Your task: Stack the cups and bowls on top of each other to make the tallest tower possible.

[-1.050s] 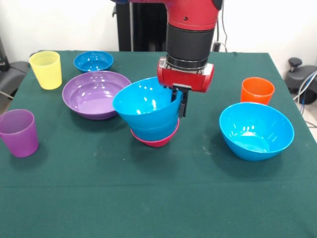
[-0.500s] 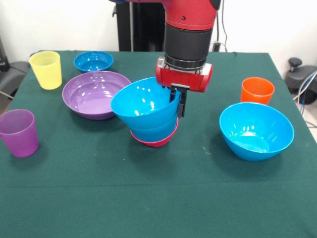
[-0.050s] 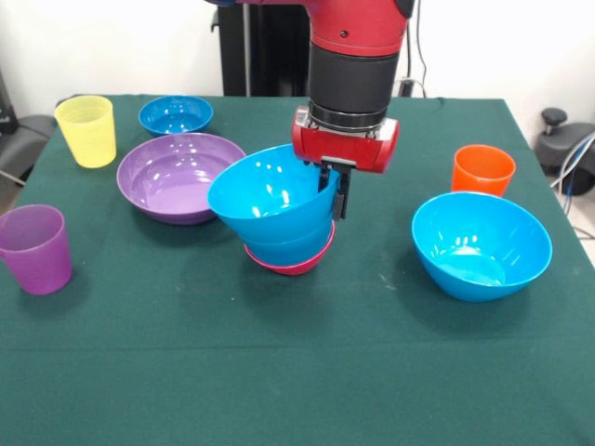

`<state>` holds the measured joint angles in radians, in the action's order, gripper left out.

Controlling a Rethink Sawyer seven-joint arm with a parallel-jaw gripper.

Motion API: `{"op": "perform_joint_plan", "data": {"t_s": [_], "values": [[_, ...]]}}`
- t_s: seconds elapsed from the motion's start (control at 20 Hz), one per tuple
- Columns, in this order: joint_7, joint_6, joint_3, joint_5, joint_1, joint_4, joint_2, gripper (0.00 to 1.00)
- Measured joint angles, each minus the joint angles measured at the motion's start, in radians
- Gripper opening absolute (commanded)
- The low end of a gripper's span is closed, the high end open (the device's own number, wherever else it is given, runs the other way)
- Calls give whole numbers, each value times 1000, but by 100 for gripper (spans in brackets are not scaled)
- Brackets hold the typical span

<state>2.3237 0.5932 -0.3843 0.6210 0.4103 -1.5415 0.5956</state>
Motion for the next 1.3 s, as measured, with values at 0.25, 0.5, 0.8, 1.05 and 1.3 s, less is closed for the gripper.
{"op": "perform_joint_plan", "data": {"t_s": [0.25,0.5,0.8,1.05,1.3], "values": [[0,0,0,0,0,-3,1,0],[0,0,0,0,-1,-6,2,0],[0,0,0,0,-2,-11,4,0],[0,-1,0,1,-2,-13,3,100],[0,-1,1,1,-8,-15,-3,100]]}}
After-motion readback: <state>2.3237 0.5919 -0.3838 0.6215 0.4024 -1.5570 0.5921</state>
